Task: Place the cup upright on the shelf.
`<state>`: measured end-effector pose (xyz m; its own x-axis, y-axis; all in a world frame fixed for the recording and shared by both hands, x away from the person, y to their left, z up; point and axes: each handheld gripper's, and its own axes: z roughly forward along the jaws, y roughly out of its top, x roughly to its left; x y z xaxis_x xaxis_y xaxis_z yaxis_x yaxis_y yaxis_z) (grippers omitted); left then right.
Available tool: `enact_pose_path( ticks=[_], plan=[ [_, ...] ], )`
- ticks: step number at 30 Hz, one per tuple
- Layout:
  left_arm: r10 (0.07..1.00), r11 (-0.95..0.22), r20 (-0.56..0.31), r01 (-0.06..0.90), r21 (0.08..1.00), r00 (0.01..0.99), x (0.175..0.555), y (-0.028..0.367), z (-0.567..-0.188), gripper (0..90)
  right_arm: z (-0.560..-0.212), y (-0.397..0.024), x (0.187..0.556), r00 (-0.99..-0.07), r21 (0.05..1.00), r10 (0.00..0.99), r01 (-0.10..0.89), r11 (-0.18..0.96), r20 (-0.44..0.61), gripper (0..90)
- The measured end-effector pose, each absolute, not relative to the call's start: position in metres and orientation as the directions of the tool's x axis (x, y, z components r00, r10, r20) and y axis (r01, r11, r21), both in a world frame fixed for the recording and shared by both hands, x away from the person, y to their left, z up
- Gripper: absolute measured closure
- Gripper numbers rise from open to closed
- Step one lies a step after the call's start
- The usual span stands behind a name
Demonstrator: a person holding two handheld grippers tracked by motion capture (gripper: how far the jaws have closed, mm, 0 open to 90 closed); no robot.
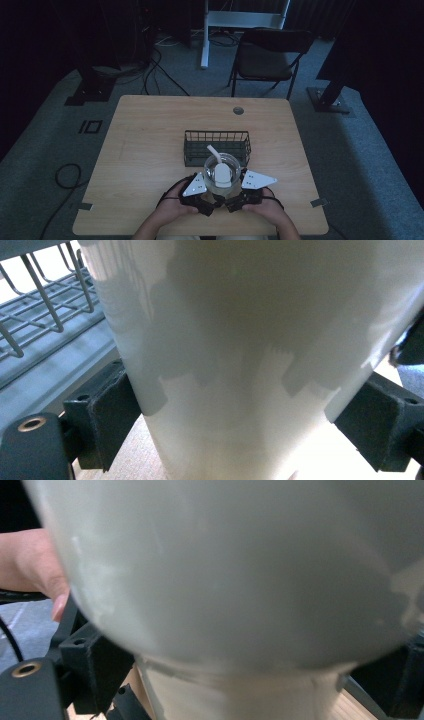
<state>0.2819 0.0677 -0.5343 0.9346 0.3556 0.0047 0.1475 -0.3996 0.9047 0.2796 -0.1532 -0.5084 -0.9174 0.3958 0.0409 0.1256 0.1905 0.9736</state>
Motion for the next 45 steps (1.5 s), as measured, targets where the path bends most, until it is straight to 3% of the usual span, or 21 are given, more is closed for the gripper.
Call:
enact_pose_path(
  ticks=[21, 45],
  plan=[
    [0.294, -0.393, -0.016, 0.136, 0.909, 0.956, 0.288, 0.066, -0.517, 11.5, -0.491, -0.156, 0.283, -0.935, 0.97, 0.351, 0.121, 0.209, 0.041, 8.9],
    [0.315, -0.385, 0.035, 0.094, 0.918, 0.948, 0.337, 0.067, -0.442, 11.5, -0.424, -0.155, 0.33, -0.933, 0.987, 0.361, 0.046, 0.155, -0.013, 9.0]
  ],
)
